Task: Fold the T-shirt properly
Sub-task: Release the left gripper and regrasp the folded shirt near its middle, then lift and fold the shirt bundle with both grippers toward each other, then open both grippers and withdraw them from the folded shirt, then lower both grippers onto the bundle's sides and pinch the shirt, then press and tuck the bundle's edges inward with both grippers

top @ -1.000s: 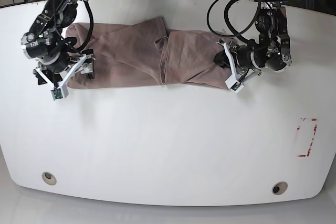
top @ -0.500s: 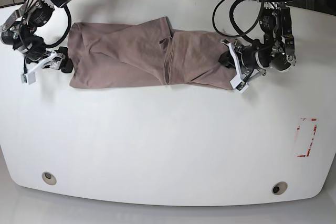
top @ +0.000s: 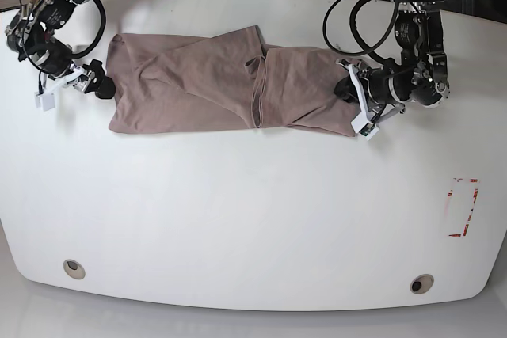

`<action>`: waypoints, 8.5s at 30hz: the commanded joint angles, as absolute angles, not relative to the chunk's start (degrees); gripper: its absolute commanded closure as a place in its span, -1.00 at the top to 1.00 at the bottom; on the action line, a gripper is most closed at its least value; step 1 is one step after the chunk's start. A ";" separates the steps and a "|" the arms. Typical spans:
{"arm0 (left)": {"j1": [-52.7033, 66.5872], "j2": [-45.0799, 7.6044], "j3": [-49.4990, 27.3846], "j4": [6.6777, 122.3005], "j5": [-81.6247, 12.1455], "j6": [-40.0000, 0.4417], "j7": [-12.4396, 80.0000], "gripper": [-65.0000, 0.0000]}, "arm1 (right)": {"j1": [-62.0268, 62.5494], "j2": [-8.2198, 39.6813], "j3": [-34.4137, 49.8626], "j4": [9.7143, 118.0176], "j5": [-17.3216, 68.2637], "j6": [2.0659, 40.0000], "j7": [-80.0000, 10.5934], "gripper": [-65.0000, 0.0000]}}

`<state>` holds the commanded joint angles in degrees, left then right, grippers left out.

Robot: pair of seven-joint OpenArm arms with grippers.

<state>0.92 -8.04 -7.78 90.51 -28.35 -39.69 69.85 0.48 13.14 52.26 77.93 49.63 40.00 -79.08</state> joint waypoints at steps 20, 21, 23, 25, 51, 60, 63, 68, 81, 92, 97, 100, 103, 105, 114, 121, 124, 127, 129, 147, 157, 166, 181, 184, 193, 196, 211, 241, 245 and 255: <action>1.63 -8.04 -7.69 90.59 -28.26 -39.43 69.93 -0.79 | -0.66 10.42 44.88 78.46 49.36 40.00 -75.47 -0.58; 1.63 -7.96 -7.69 90.51 -28.26 -39.43 69.93 -0.79 | -0.66 10.77 44.26 78.46 49.36 40.00 -75.21 -0.79; 1.63 -7.96 -7.43 90.33 -27.91 -38.20 69.93 -0.79 | -0.66 11.38 43.30 78.46 49.63 40.00 -75.12 -0.94; 1.54 -7.78 -6.20 90.42 -26.24 -33.71 69.93 -0.79 | -0.66 11.47 42.86 79.87 49.71 40.00 -75.12 -0.93; -6.90 5.85 -2.77 72.04 -20.18 -18.95 62.37 -0.79 | -2.42 10.86 22.02 114.51 49.27 40.00 -70.99 -0.92; -8.66 9.00 -2.77 69.14 -20.35 -18.86 61.67 -0.79 | -2.15 11.30 13.67 114.33 44.79 40.00 -63.43 -0.92; -8.40 9.00 -2.77 69.14 -20.35 -18.86 61.67 -0.79 | -1.98 10.07 10.77 114.33 40.40 40.00 -62.90 -0.92; -8.40 9.00 -2.77 69.23 -20.44 -18.86 61.67 -0.79 | -2.07 6.90 9.45 114.33 34.51 40.00 -61.49 -0.92; -8.31 9.00 -3.03 69.23 -20.44 -18.95 61.67 -0.79 | -0.92 4.97 7.96 114.24 30.81 40.00 -60.79 -0.90; -8.48 9.00 -3.03 69.23 -20.53 -19.12 61.58 -0.78 | -0.66 2.07 7.78 112.66 30.73 40.00 -60.79 0.47; -8.75 9.00 -2.95 69.23 -20.53 -19.12 61.58 -0.78 | -0.75 1.71 7.78 113.89 31.16 40.00 -60.88 0.64; -8.84 9.00 -2.95 69.32 -20.62 -19.21 61.58 -0.78 | -0.75 1.80 8.04 114.33 31.25 40.00 -60.88 0.56; -8.92 9.00 -3.03 69.32 -21.85 -19.21 61.58 -0.78 | -0.75 1.98 8.22 114.59 31.25 40.00 -60.88 0.48; -9.10 9.00 -3.03 69.32 -23.96 -19.21 61.58 -0.75 | -0.75 2.59 8.48 114.77 31.25 40.00 -60.88 0.43; -11.03 7.25 -3.03 70.02 -32.92 -19.21 61.58 -0.34 | -0.75 4.18 14.55 115.12 31.34 40.00 -61.32 0.39; -11.38 4.62 -3.12 76.53 -38.29 -19.21 61.67 -0.28 | -0.92 4.18 17.98 114.68 30.99 40.00 -64.04 0.40; -11.38 2.77 -3.12 79.25 -40.75 -19.21 61.76 -0.28 | -1.54 4.18 18.86 113.19 31.25 40.00 -64.13 0.40; -11.38 0.31 -3.12 80.84 -42.68 -19.21 61.76 -0.28 | -1.63 4.09 18.59 111.69 31.34 40.00 -64.13 0.40; -11.38 -1.27 -3.12 81.98 -44.70 -19.21 61.76 -0.28 | -1.63 3.74 18.51 110.55 31.34 40.00 -64.13 0.40; -8.04 -18.86 -17.80 85.93 -59.03 -19.21 64.84 -0.29 | 0.04 1.98 15.43 98.77 31.25 40.00 -61.49 0.37; -3.12 -22.73 -23.43 86.02 -61.32 -19.21 64.84 -0.29 | -1.98 -0.31 6.99 103.08 31.34 40.00 -61.93 0.09; -0.48 -22.73 -25.19 86.11 -61.23 -19.21 64.84 -0.29 | -6.02 -5.85 -2.51 105.63 30.90 40.00 -61.67 -0.02; 0.13 -22.64 -19.56 94.55 -61.23 -19.21 64.92 -0.29 | -6.02 -0.75 -0.48 111.78 31.34 38.73 -60.44 -0.03; 0.04 -22.46 -15.78 97.98 -61.14 -19.21 64.92 -0.29 | -4.88 1.36 3.47 111.78 31.25 38.73 -60.44 -0.03; -0.04 -19.21 -1.89 102.73 -59.38 -19.12 64.75 -0.29 | 0.13 7.16 10.59 108.88 30.73 38.20 -58.59 -0.17; 0.04 -16.92 0.04 104.57 -55.96 -19.12 64.75 -0.29 | 2.51 9.36 11.21 105.71 30.73 38.20 -57.54 -0.44; 3.82 -1.10 9.27 104.57 -33.98 -22.90 59.56 -0.29 | 9.98 12.88 9.89 88.75 22.90 38.73 -46.73 -0.74; -9.36 -8.22 14.90 79.69 -24.40 -23.08 53.58 -0.29 | -5.49 11.91 11.47 82.86 12.88 40.00 -27.82 -0.76; -10.77 -9.27 14.73 81.80 -26.51 -25.98 54.11 -0.29 | -8.22 9.98 11.47 87.78 12.70 40.00 -28.70 -0.76; -8.66 -9.63 14.46 99.38 -33.01 -26.95 60.18 -0.29 | -5.32 6.46 11.21 93.67 12.53 40.00 -36.09 -0.76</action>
